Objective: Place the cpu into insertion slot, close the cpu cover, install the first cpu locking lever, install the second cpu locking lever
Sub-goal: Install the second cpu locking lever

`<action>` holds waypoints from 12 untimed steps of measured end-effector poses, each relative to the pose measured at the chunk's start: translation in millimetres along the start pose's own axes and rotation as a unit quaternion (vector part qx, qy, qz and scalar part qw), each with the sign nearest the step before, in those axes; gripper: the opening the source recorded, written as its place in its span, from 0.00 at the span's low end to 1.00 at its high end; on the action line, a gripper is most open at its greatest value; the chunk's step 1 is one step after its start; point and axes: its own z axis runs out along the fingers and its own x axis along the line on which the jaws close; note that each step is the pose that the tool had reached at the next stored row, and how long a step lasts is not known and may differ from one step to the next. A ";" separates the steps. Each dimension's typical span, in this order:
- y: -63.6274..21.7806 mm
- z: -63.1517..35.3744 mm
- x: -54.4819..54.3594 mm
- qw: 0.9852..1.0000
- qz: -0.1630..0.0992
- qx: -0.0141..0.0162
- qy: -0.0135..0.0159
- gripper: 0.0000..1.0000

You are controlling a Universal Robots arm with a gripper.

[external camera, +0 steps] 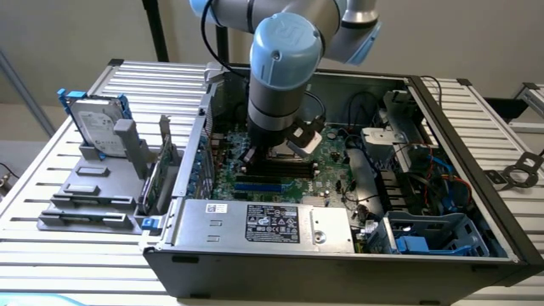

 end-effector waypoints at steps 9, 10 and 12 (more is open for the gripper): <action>-11.8 -13.2 -1.2 1.000 0.000 -0.001 -0.001 0.11; -11.9 -13.3 -1.2 1.000 0.000 -0.001 -0.002 0.11; -11.9 -13.3 -1.2 1.000 0.000 -0.001 -0.002 0.11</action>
